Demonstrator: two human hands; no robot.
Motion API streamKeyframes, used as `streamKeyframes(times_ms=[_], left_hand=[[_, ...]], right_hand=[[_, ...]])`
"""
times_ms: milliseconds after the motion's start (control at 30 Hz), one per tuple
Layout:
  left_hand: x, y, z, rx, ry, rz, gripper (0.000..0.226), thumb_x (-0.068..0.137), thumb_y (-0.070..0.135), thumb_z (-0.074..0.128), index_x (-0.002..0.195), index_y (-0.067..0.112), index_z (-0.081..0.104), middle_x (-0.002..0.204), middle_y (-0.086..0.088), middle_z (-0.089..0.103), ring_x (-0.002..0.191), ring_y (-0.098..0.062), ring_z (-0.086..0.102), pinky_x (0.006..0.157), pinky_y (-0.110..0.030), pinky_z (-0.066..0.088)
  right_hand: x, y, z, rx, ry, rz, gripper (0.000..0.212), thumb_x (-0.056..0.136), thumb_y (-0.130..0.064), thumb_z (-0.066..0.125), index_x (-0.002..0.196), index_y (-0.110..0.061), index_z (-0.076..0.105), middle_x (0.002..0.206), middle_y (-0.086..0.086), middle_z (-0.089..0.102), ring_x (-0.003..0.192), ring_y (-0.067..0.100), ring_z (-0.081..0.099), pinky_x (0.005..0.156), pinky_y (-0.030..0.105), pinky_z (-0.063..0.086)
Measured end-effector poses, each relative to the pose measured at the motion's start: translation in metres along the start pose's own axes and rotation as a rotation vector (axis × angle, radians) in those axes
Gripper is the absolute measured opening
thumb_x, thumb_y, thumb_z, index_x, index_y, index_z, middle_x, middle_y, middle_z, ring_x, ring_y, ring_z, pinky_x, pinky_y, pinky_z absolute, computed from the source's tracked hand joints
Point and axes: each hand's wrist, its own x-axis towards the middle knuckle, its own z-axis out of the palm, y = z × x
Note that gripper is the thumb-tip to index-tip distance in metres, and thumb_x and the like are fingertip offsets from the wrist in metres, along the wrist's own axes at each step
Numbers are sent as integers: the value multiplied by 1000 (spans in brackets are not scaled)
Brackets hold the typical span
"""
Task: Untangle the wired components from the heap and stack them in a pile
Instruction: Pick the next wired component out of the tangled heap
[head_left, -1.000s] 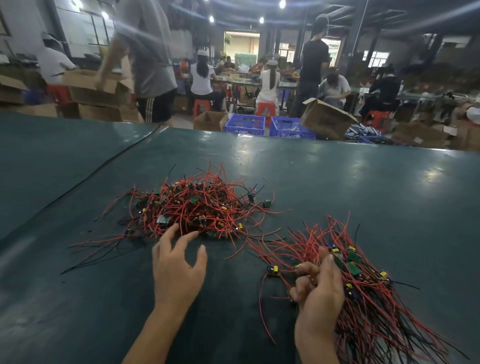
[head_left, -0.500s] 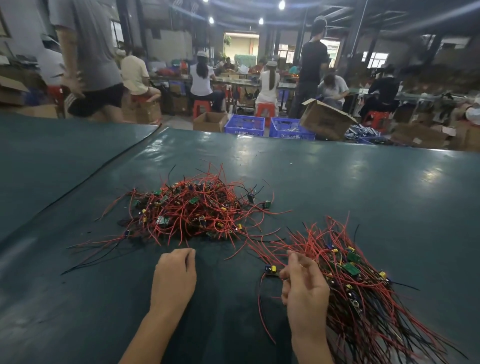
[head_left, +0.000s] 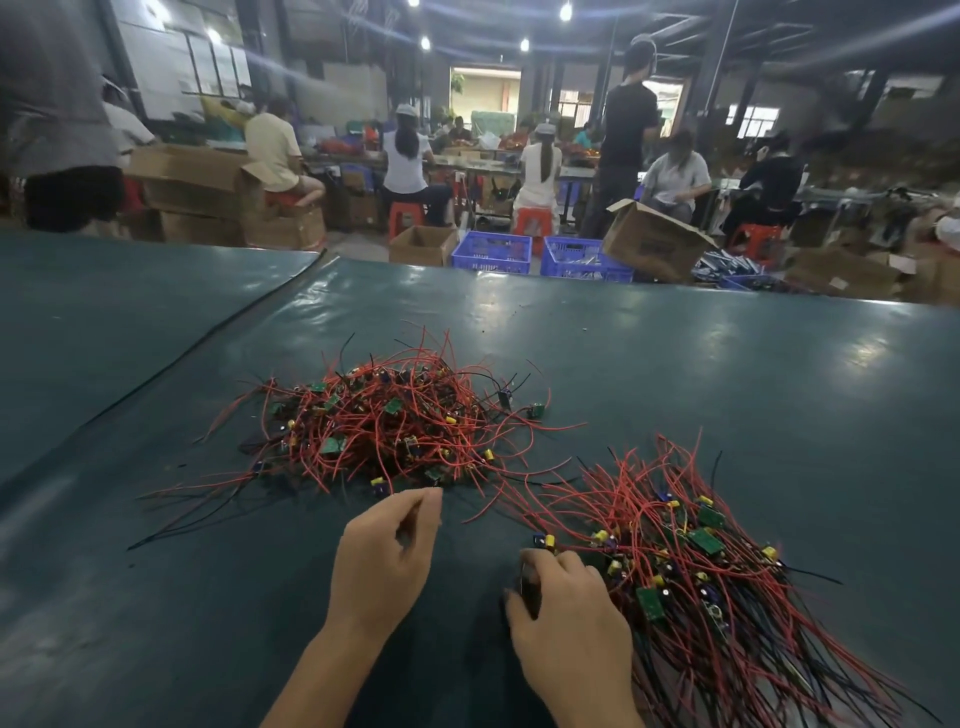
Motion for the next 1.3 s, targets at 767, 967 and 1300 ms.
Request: streamKeyframes(times_ms=[767, 967, 1300], left_hand=[[7, 21, 1, -878, -405, -983, 24, 69, 32, 77, 77, 9, 72, 68, -5, 62, 58, -15, 62, 53, -23, 52], [7, 23, 0, -895, -446, -1043, 36, 67, 38, 74, 94, 14, 75, 69, 0, 61, 60, -15, 64, 51, -25, 52], [5, 23, 5, -937, -307, -925, 50, 64, 17, 78, 110, 5, 63, 76, -6, 70, 64, -15, 69, 52, -21, 54]], right_hand=[[-5, -10, 1, 443, 463, -479, 13, 88, -8, 65, 97, -14, 72, 89, -8, 61, 68, 4, 56, 56, 23, 50], [-2, -2, -3, 477, 540, -423, 10, 88, -13, 65, 95, -16, 72, 88, -15, 59, 65, -2, 52, 55, 15, 44], [4, 8, -3, 223, 783, -226, 18, 82, -43, 61, 80, -28, 71, 79, -18, 64, 80, 11, 58, 86, 32, 35]])
